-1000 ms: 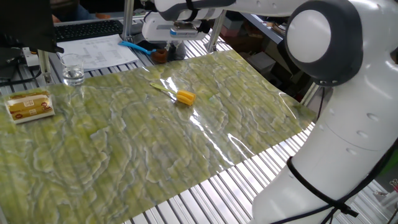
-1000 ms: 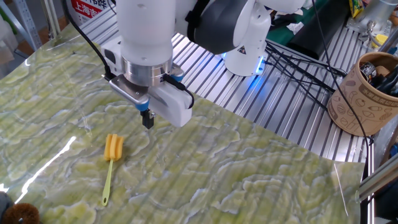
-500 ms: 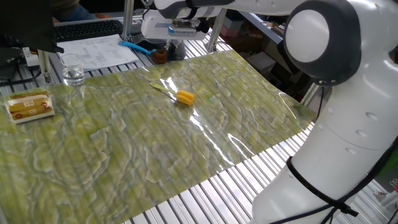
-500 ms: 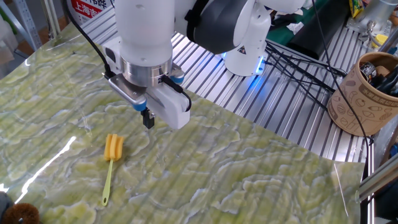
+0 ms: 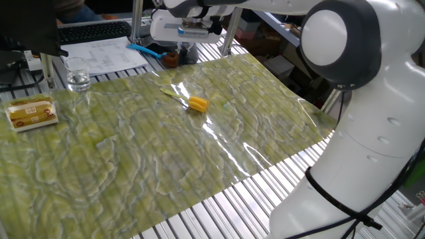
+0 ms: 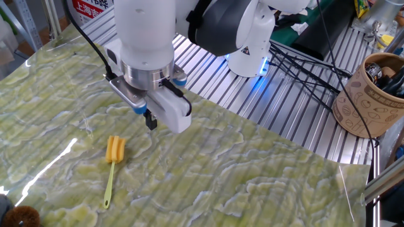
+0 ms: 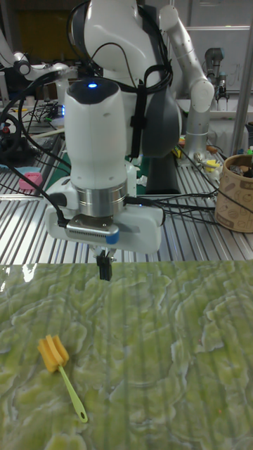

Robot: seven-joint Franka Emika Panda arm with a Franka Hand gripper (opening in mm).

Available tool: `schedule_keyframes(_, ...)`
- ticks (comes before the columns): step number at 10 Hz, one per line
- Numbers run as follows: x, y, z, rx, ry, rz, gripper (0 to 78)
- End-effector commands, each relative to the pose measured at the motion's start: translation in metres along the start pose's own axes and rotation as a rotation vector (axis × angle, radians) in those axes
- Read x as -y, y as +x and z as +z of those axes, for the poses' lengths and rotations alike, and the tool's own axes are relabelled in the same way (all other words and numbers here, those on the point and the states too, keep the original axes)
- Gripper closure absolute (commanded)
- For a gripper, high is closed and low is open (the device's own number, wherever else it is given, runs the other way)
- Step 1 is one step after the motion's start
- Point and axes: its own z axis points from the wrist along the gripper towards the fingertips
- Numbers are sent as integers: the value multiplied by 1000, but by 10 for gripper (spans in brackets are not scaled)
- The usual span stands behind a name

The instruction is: Scrub the table with a brush

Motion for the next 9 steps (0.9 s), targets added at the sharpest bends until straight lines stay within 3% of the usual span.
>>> schedule_keyframes(1, 0, -1, -2, -8, 3, -30, 776)
schedule_keyframes(3, 2, -5, 2, -8, 2, -37, 776)
schedule_keyframes(8, 29, -46, 37, 17, -3, -112, 776)
schedule_keyframes(9, 30, -48, 39, 19, -3, -116, 776)
